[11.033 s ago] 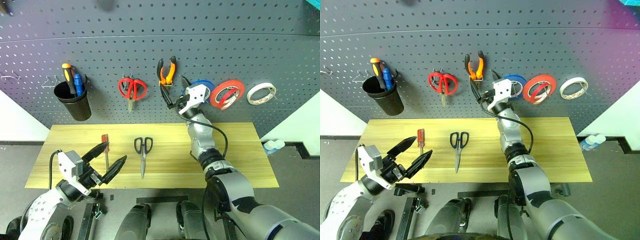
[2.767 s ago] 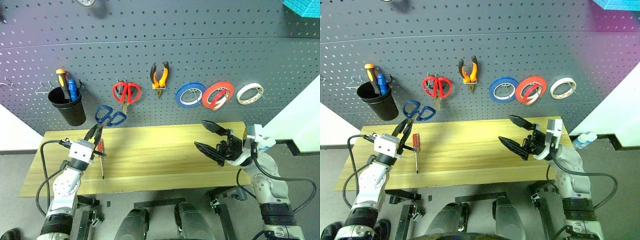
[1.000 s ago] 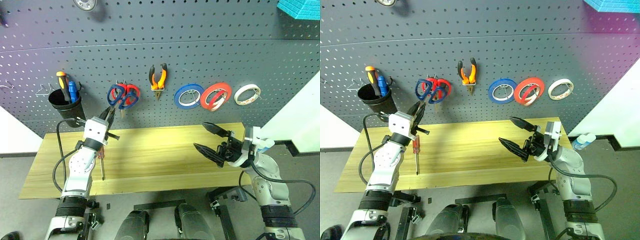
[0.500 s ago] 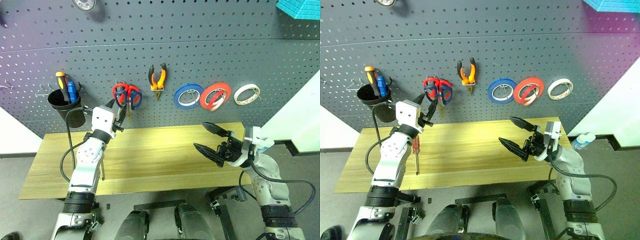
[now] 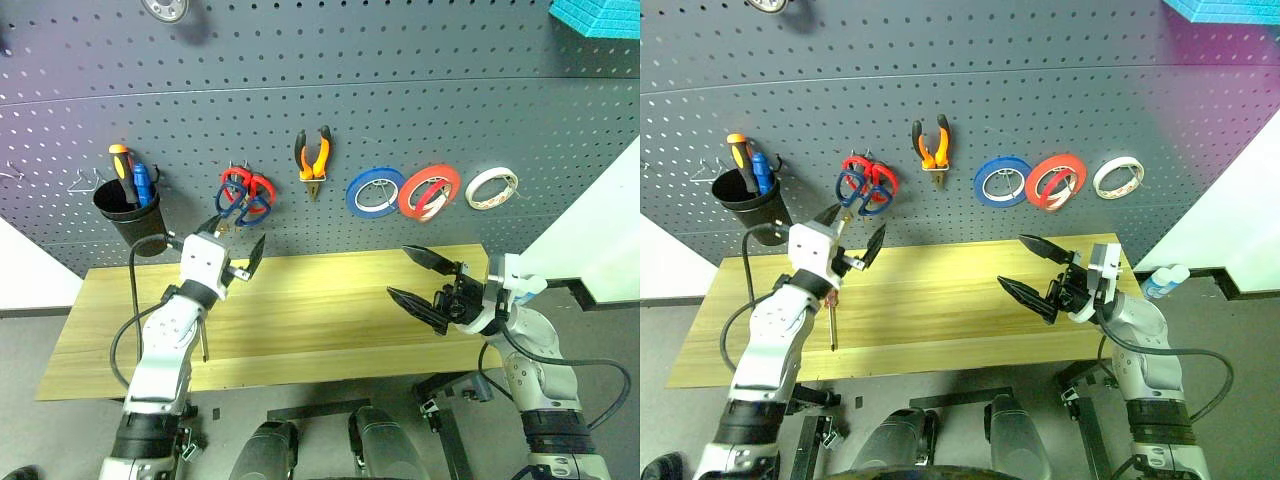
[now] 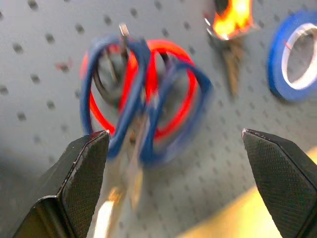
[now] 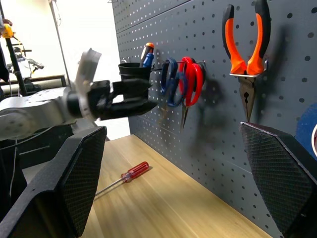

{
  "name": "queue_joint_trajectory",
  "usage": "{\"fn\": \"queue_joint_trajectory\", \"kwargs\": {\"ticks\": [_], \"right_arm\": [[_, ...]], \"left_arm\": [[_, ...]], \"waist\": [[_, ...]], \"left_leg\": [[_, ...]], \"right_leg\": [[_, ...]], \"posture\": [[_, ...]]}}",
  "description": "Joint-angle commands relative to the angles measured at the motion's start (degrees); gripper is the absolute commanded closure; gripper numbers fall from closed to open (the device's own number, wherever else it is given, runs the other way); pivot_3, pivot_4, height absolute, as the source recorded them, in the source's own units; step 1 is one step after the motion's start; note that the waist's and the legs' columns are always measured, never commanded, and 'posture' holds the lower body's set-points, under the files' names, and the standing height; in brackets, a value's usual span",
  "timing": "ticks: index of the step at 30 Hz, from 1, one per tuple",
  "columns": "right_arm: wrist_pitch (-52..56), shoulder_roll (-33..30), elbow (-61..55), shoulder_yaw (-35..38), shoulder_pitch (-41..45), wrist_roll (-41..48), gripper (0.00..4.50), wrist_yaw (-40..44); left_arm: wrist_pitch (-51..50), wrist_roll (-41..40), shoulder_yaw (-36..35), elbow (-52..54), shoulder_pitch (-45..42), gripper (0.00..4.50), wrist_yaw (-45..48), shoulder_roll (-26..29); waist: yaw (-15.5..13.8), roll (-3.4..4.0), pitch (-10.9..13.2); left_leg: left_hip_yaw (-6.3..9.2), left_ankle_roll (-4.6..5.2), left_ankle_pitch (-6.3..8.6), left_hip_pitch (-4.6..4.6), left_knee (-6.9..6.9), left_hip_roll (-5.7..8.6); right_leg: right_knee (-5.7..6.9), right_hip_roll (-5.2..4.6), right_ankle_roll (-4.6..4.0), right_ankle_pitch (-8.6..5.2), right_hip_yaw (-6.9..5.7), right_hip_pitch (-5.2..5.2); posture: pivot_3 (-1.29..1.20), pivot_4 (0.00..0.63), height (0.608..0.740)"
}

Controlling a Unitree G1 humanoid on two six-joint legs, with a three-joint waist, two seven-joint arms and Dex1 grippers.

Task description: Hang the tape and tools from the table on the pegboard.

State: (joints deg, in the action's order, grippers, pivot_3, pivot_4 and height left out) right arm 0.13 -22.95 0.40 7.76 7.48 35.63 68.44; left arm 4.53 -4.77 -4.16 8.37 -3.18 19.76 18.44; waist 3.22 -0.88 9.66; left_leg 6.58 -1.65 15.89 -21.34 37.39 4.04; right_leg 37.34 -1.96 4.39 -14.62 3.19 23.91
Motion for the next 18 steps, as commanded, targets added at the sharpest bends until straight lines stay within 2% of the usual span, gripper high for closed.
{"fn": "queue_joint_trajectory", "kwargs": {"ticks": [1,4,11,18], "right_arm": [[0.46,-0.5,-2.84,0.02,1.31,1.37,0.0,0.52],[1.88,-0.92,-3.95,-0.95,2.02,2.14,0.0,1.84],[3.75,-0.93,-6.37,-3.3,2.59,2.69,0.0,4.01],[3.78,-1.55,-5.84,-3.5,1.53,2.19,0.0,5.34]], "left_arm": [[2.03,-0.89,-3.12,3.34,3.08,0.03,0.65,2.01],[1.85,-0.89,-4.6,1.38,5.27,0.03,0.0,2.49],[-9.44,0.7,-4.84,-4.49,6.42,0.03,-5.89,-0.65],[-18.63,-1.15,-7.44,-8.7,3.54,0.03,-9.07,-1.24]], "waist": [[0.14,0.0,0.0],[0.28,0.02,0.01],[0.22,0.01,0.05],[0.07,0.03,0.19]], "left_leg": [[0.0,0.0,0.0,0.01,0.0,0.0],[0.01,0.0,0.0,0.04,0.0,0.0],[0.05,0.04,0.02,0.25,-0.01,0.0],[0.09,0.07,0.04,0.27,-0.02,-0.01]], "right_leg": [[0.0,0.0,0.0,0.0,0.0,-0.01],[-0.01,0.0,-0.01,0.0,0.0,-0.06],[-0.14,0.0,0.01,-0.01,-0.04,-0.34],[-0.16,0.0,0.01,-0.02,-0.05,-0.36]], "posture": [[-0.13,0.147,0.74],[-0.13,0.151,0.74],[-0.11,0.17,0.74],[-0.1,0.191,0.74]]}}
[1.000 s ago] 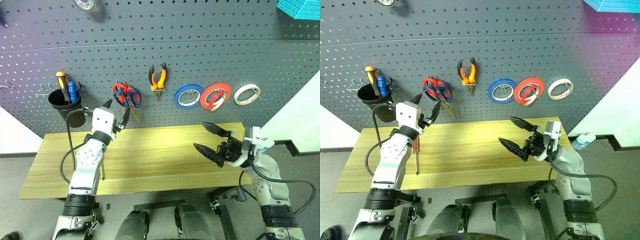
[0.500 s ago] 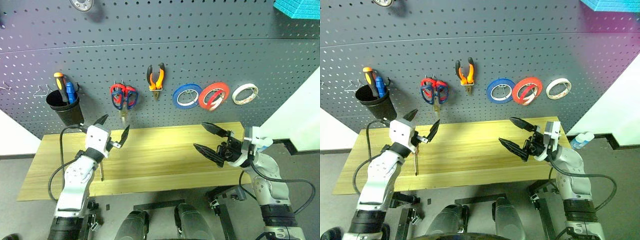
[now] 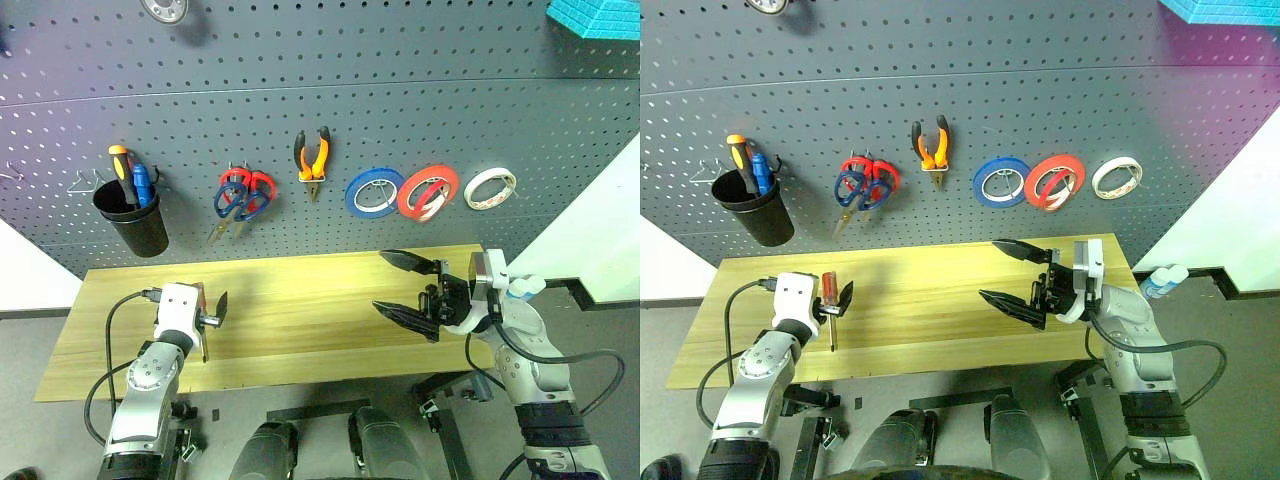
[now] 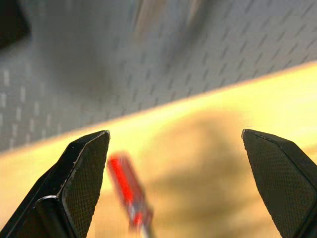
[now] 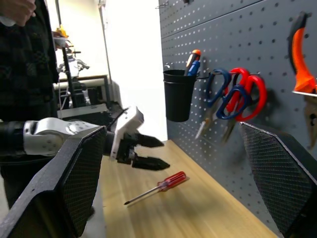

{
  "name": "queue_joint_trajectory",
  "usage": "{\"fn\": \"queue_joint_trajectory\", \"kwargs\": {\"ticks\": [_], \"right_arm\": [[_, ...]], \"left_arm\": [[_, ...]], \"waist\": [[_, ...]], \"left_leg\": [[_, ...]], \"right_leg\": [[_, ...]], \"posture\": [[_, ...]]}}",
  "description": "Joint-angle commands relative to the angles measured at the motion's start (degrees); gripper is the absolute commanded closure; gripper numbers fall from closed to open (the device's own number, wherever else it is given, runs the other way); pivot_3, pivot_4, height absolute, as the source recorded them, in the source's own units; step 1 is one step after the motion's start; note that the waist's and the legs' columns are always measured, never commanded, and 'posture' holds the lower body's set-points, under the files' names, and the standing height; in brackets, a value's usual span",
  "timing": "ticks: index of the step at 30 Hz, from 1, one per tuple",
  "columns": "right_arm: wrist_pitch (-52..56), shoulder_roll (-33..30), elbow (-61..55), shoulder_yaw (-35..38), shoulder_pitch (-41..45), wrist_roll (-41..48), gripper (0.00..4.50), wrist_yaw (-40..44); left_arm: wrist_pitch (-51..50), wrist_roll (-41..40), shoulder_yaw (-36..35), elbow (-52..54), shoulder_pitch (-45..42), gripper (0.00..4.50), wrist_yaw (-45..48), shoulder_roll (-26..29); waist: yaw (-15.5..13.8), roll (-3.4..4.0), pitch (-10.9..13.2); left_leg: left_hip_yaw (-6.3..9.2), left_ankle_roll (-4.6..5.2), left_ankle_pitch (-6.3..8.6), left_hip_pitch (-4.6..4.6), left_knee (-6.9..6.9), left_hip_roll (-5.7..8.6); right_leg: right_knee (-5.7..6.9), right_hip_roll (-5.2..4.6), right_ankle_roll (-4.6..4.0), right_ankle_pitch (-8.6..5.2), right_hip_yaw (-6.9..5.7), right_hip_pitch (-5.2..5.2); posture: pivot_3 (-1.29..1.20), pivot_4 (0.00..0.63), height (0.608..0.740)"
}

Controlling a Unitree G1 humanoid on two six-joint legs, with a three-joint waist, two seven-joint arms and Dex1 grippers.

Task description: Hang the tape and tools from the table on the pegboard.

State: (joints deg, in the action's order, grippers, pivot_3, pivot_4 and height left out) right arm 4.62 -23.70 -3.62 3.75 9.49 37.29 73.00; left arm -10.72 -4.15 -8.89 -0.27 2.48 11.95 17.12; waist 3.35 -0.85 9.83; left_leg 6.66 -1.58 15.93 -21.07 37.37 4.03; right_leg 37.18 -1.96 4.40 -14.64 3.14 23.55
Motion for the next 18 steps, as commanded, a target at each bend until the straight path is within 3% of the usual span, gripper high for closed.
{"fn": "queue_joint_trajectory", "kwargs": {"ticks": [1,3,9,18], "right_arm": [[-0.77,-0.95,-1.96,0.57,-0.9,0.51,0.0,1.05],[-0.58,-1.28,-2.41,0.58,-1.62,0.63,0.0,1.51],[-0.57,-2.18,-3.33,1.02,-4.2,0.9,0.0,2.07],[1.9,-5.45,-7.51,3.11,-9.97,2.61,0.0,1.45]], "left_arm": [[-6.57,-3.05,-3.91,-0.75,-3.15,0.03,-2.19,-0.4],[-10.84,-3.39,-4.69,-1.73,-4.25,0.03,-3.08,-0.28],[-10.89,-3.5,-5.56,-5.81,-8.7,0.03,-4.34,-0.21],[-10.92,-2.4,-5.06,-6.26,-9.92,0.03,-4.35,0.99]], "waist": [[-0.16,0.01,0.05],[-0.45,0.02,0.09],[-0.81,0.02,0.81],[-0.74,-0.22,4.38]], "left_leg": [[0.0,0.0,0.0,0.0,0.0,0.0],[0.0,0.0,0.0,0.0,0.0,0.0],[0.0,0.01,0.01,0.01,-0.04,0.0],[0.02,0.01,0.02,-0.3,-0.09,0.0]], "right_leg": [[0.0,0.0,0.0,0.0,0.0,0.0],[-0.01,-0.01,0.0,0.0,0.0,-0.01],[-0.07,-0.03,0.01,-0.01,0.0,-0.03],[-0.1,-0.1,0.0,-0.01,0.06,0.25]], "posture": [[-0.1,0.197,0.74],[-0.1,0.202,0.74],[-0.1,0.228,0.74],[-0.1,0.324,0.74]]}}
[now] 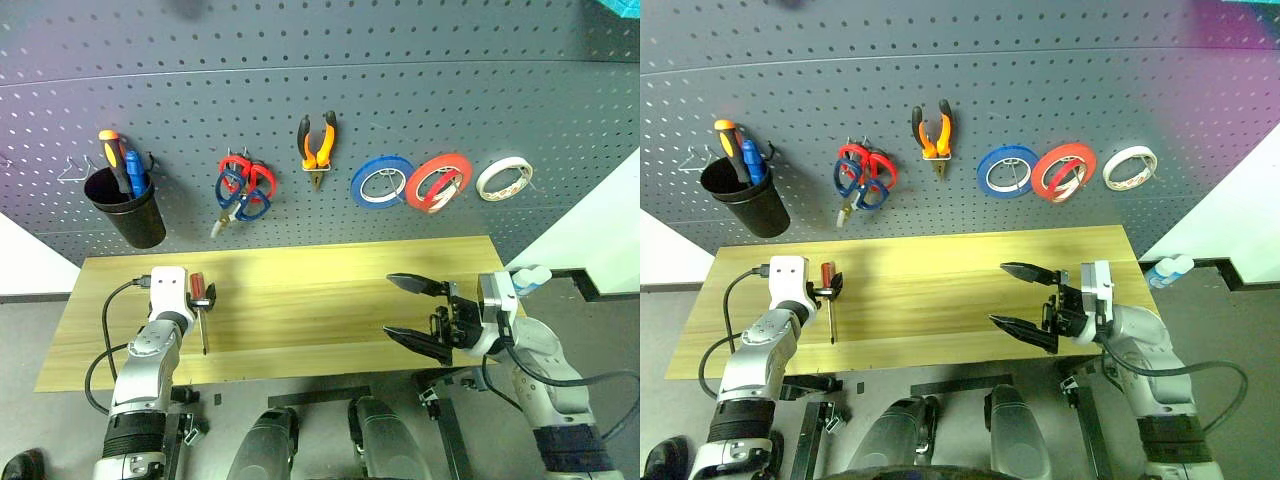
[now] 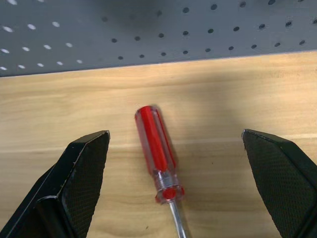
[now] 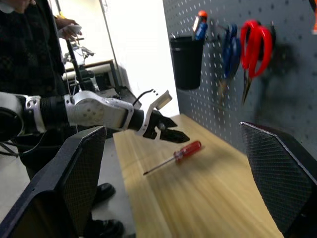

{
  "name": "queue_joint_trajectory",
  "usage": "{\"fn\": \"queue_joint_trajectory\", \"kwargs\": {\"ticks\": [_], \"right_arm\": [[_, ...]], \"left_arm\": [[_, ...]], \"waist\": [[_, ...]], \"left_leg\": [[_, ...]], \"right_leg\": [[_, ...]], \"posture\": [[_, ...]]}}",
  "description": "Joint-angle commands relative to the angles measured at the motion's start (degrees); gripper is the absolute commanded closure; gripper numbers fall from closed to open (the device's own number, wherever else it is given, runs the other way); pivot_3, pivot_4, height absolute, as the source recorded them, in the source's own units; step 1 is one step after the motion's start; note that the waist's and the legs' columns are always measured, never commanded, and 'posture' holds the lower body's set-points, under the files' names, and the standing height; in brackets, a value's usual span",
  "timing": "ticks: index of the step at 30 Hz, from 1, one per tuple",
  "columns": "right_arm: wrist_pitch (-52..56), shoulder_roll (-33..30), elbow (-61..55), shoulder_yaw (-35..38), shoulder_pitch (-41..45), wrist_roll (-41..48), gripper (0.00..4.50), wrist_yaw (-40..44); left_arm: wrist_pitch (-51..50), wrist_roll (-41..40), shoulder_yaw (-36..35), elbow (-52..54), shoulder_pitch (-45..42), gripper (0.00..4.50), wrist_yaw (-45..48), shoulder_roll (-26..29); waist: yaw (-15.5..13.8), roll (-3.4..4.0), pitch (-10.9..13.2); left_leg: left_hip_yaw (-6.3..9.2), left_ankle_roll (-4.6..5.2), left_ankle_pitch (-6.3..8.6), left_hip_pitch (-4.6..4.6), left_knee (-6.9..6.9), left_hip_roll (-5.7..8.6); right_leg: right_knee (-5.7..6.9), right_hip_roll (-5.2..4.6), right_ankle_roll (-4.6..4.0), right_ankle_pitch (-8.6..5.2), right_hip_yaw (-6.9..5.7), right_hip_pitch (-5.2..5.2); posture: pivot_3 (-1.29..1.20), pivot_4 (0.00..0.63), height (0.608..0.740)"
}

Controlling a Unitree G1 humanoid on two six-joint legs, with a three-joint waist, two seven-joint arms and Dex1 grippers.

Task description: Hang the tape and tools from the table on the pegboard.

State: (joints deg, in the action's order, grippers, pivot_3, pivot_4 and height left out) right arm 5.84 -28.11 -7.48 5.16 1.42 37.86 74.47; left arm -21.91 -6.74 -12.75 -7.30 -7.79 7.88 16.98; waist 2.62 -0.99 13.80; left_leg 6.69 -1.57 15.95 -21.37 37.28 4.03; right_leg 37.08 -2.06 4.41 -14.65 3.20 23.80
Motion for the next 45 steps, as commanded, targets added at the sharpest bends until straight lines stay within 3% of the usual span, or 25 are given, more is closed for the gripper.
{"fn": "queue_joint_trajectory", "kwargs": {"ticks": [1,9,18,23,26,35,39,45], "right_arm": [[0.79,-1.22,-3.83,1.8,-2.28,2.11,0.0,-0.11],[2.31,-2.24,-7.13,2.97,-5.12,3.28,0.0,-2.11],[3.16,-2.64,-9.34,3.66,-6.02,3.57,0.0,-3.99],[3.08,-2.43,-9.51,3.54,-5.92,3.33,0.0,-4.92],[2.91,-2.17,-9.28,3.36,-5.52,3.21,0.0,-5.41],[2.69,-1.52,-8.21,2.4,-3.54,2.75,0.0,-6.29],[2.68,-1.4,-7.11,2.34,-2.29,2.52,0.0,-6.53],[2.09,-0.85,-5.71,2.19,-1.32,2.16,0.0,-6.57]], "left_arm": [[0.47,0.25,-1.38,0.01,0.14,0.03,-0.4,1.38],[2.52,-0.04,-2.84,-7.16,-3.11,0.03,-1.09,3.65],[5.15,-0.83,-3.36,-20.29,-10.04,0.03,-0.29,4.06],[3.35,-1.4,-2.82,-22.53,-11.29,0.03,0.72,3.71],[1.42,-1.33,-2.54,-22.05,-10.77,0.67,0.69,3.85],[-2.09,-2.1,-2.22,-17.84,-8.88,3.62,1.07,3.0],[-2.2,-2.04,-1.77,-15.93,-7.94,3.62,1.27,2.78],[-2.86,-3.1,-1.58,-1.09,-1.01,3.62,1.34,1.01]], "waist": [[-0.02,-0.13,0.69],[-0.03,-0.34,2.64],[0.14,-0.44,3.12],[0.57,-0.48,3.19],[0.93,-0.46,3.21],[1.38,-0.45,3.21],[1.34,-0.45,3.21],[1.3,-0.46,3.21]], "left_leg": [[0.01,0.0,0.0,-0.04,-0.03,-0.01],[-0.04,0.0,0.0,-0.25,-0.11,-0.01],[-0.04,-0.01,0.0,-0.58,-0.08,0.0],[-0.04,-0.01,0.0,-0.82,-0.07,0.0],[-0.04,-0.01,0.0,-0.83,-0.07,0.0],[-0.03,-0.01,-0.01,-0.81,-0.07,0.0],[-0.04,-0.02,-0.01,-0.82,-0.07,0.01],[-0.03,-0.02,-0.01,-0.93,-0.1,0.0]], "right_leg": [[0.0,0.0,0.0,0.0,0.0,0.07],[-0.02,-0.02,0.01,-0.01,0.06,0.33],[-0.02,-0.03,0.02,0.0,0.03,0.66],[-0.02,-0.02,0.02,0.0,0.02,0.88],[-0.02,-0.03,0.02,0.0,0.02,0.89],[0.0,-0.03,0.03,0.0,0.02,0.89],[-0.01,-0.03,0.03,0.0,0.02,0.89],[-0.05,-0.05,0.02,0.0,0.03,0.99]], "posture": [[-0.1,0.324,0.74],[-0.12,0.346,0.74],[-0.15,0.344,0.74],[-0.15,0.342,0.74],[-0.15,0.341,0.74],[-0.14,0.331,0.74],[-0.14,0.324,0.74],[-0.13,0.305,0.74]]}}
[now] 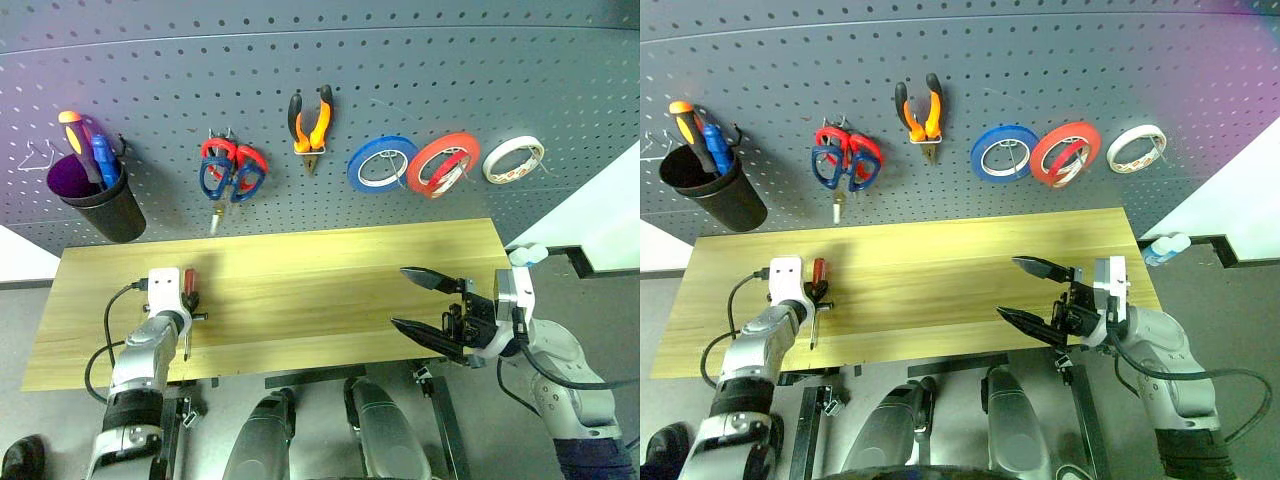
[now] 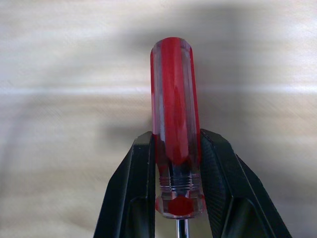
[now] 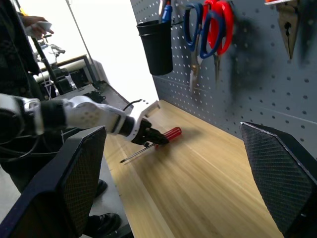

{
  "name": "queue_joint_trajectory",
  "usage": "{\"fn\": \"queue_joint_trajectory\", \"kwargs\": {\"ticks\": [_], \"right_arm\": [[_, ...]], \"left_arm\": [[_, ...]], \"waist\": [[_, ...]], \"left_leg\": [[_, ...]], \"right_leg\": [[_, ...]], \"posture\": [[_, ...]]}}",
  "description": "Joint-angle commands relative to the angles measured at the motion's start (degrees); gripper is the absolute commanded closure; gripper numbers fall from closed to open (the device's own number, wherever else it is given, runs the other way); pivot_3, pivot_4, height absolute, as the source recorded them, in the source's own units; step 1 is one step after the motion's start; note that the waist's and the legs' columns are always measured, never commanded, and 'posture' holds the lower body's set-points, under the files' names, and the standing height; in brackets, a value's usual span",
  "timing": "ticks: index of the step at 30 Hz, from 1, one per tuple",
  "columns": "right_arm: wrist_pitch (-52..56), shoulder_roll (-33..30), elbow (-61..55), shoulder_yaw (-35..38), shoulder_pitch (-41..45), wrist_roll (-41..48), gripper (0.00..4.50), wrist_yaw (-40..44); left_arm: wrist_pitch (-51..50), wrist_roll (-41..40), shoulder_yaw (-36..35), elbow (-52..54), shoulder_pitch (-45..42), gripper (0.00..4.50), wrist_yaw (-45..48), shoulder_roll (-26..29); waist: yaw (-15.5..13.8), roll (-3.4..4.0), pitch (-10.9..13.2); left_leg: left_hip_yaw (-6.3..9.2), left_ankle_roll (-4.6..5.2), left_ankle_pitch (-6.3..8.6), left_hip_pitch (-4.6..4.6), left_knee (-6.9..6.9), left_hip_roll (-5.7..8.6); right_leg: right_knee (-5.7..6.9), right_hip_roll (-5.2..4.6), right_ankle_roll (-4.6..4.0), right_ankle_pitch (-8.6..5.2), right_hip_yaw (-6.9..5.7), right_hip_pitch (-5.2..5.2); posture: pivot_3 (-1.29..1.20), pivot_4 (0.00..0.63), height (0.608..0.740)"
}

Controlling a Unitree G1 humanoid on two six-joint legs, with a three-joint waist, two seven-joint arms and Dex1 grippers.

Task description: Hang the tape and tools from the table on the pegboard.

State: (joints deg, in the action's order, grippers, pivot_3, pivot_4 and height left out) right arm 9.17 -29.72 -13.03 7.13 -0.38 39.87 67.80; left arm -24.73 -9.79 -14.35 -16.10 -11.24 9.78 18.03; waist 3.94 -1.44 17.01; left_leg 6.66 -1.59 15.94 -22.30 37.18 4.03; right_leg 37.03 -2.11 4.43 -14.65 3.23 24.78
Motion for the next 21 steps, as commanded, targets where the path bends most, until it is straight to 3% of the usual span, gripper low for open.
{"fn": "queue_joint_trajectory", "kwargs": {"ticks": [1,11,21], "right_arm": [[-1.37,0.98,0.07,0.12,0.75,0.03,0.0,0.06],[-3.3,2.59,4.55,-0.8,4.42,-1.56,0.0,0.99],[-6.49,4.14,11.4,-1.35,9.22,-3.41,0.0,3.15]], "left_arm": [[0.09,0.44,0.36,10.2,3.79,3.62,-0.93,-0.25],[-1.04,3.06,5.43,29.06,14.65,3.62,0.36,0.46],[18.42,5.24,3.22,39.08,22.45,3.62,2.48,1.0]], "waist": [[-0.02,-0.01,-0.01],[-0.02,0.02,-0.11],[-1.38,0.02,-0.68]], "left_leg": [[0.01,0.0,0.0,-0.01,0.01,0.0],[0.0,-0.01,0.0,-0.03,0.01,0.01],[-0.01,-0.04,-0.01,-0.03,0.03,0.02]], "right_leg": [[0.02,0.0,0.0,0.0,0.0,0.01],[0.02,0.01,0.0,0.0,-0.02,0.03],[0.01,0.0,-0.02,0.01,-0.05,0.04]], "posture": [[-0.12,0.303,0.74],[-0.09,0.252,0.74],[-0.06,0.195,0.74]]}}
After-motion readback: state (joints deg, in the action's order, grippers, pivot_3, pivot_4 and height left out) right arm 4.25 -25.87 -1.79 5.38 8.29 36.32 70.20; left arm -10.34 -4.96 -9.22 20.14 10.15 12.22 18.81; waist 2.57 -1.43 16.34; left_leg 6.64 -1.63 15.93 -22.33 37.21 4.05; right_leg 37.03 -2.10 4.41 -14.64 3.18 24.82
